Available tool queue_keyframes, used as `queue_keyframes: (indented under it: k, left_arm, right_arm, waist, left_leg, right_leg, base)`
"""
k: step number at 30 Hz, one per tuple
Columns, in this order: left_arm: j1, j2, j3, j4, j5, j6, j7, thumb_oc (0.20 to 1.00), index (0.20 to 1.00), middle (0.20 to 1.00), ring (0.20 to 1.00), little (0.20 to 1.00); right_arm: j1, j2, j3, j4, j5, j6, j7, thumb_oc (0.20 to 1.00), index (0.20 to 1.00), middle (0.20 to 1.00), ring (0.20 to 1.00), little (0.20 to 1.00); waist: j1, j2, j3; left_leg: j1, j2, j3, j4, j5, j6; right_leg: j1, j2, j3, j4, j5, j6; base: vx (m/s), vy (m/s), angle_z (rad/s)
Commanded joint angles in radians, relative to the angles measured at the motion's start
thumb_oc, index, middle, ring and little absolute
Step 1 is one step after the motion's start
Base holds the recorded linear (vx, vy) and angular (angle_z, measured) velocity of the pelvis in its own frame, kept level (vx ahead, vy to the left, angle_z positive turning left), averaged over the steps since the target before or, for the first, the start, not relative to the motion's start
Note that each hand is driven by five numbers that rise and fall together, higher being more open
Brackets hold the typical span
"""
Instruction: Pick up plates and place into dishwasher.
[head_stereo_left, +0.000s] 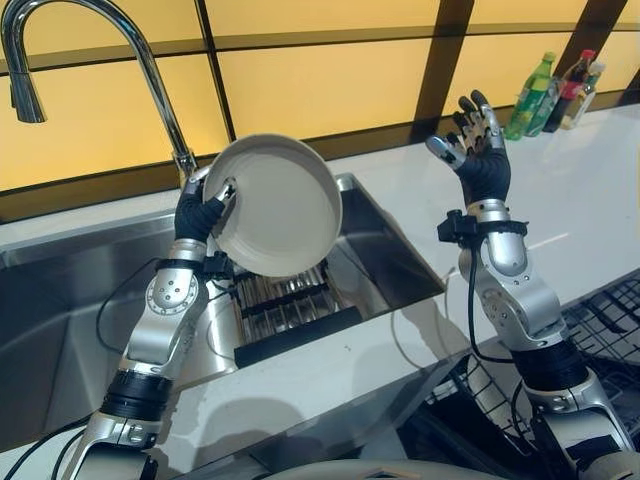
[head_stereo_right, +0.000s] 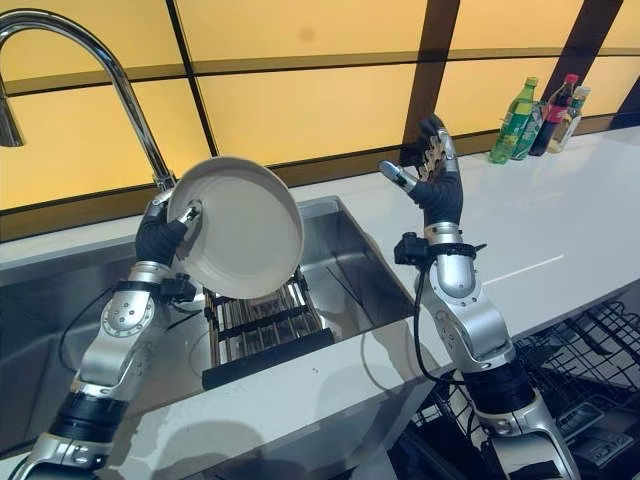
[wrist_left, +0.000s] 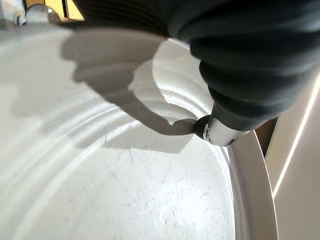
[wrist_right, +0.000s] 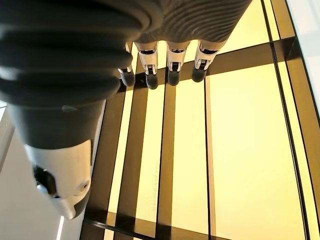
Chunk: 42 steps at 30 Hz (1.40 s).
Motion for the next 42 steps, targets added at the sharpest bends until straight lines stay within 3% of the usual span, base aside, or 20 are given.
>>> queue_keyframes:
  k: [1,11,32,33,34,35,42]
  left_arm:
    - [-0.165,0.061,-0.023,0.071,0.058,-0.101,0.030,0.200,0.200,0.200,0.200,0.200]
    - [-0.196,0.013,-0.089,0.035,0.085,-0.144,0.012,0.200,0.200,0.200,0.200,0.200]
    - [-0.210,-0.029,-0.160,-0.049,0.079,-0.132,-0.015,0.200,0.200,0.200,0.200,0.200]
    - [-0.209,-0.031,-0.161,-0.049,0.079,-0.132,-0.016,0.200,0.200,0.200,0.200,0.200]
    - [-0.209,-0.031,-0.162,-0.050,0.077,-0.131,-0.018,0.200,0.200,0.200,0.200,0.200]
    - [-0.210,-0.029,-0.162,-0.053,0.071,-0.126,-0.020,0.200,0.200,0.200,0.200,0.200]
    - [-0.202,-0.032,-0.159,-0.055,0.063,-0.129,-0.020,0.200,0.200,0.200,0.200,0.200]
  right_arm:
    - [-0.081,-0.011,0.024,-0.037,0.027,-0.003,0.057,1.000,1.000,1.000,1.000,1.000]
    - [-0.102,0.055,0.155,-0.009,0.086,0.116,0.169,1.000,1.000,1.000,1.000,1.000]
    - [-0.143,0.173,0.353,0.088,0.266,0.250,0.289,1.000,1.000,1.000,1.000,1.000]
    - [-0.144,0.175,0.357,0.091,0.275,0.249,0.294,0.959,0.959,0.959,0.959,0.959]
    - [-0.147,0.176,0.360,0.092,0.285,0.244,0.294,0.677,0.677,0.677,0.677,0.677]
    - [-0.153,0.178,0.361,0.097,0.295,0.236,0.295,0.200,0.200,0.200,0.200,0.200]
    - [-0.151,0.177,0.347,0.068,0.305,0.221,0.313,0.200,0.200,0.200,0.200,0.200]
  waist:
    - [-0.022,-0.013,-0.053]
    - [-0.013,-0.018,-0.061]
    - [0.031,-0.038,-0.061]
    - [0.032,-0.039,-0.061]
    - [0.034,-0.040,-0.061]
    - [0.035,-0.040,-0.060]
    - [0.034,-0.040,-0.059]
  left_leg:
    - [-0.104,-0.005,-0.002,0.006,0.050,0.005]
    - [-0.103,-0.007,-0.011,0.003,0.051,0.006]
    - [-0.113,-0.017,-0.041,-0.005,0.058,0.010]
    - [-0.113,-0.017,-0.041,-0.005,0.058,0.010]
    - [-0.113,-0.017,-0.042,-0.004,0.059,0.010]
    - [-0.112,-0.017,-0.042,-0.004,0.059,0.010]
    - [-0.115,-0.020,-0.048,-0.002,0.058,0.011]
  right_leg:
    - [0.031,-0.042,-0.031,0.127,-0.151,0.043]
    - [0.036,-0.042,-0.034,0.123,-0.153,0.041]
    - [0.042,-0.043,-0.056,0.117,-0.153,0.040]
    - [0.042,-0.042,-0.056,0.116,-0.154,0.040]
    - [0.044,-0.042,-0.057,0.116,-0.154,0.039]
    - [0.045,-0.042,-0.058,0.116,-0.154,0.039]
    - [0.040,-0.041,-0.054,0.120,-0.154,0.040]
  base:
    - [0.00,0.000,0.00]
    - [0.00,0.000,0.00]
    - [0.00,0.000,0.00]
    - [0.00,0.000,0.00]
    - [0.00,0.000,0.00]
    - [0.00,0.000,0.00]
    - [-0.01,-0.001,0.05]
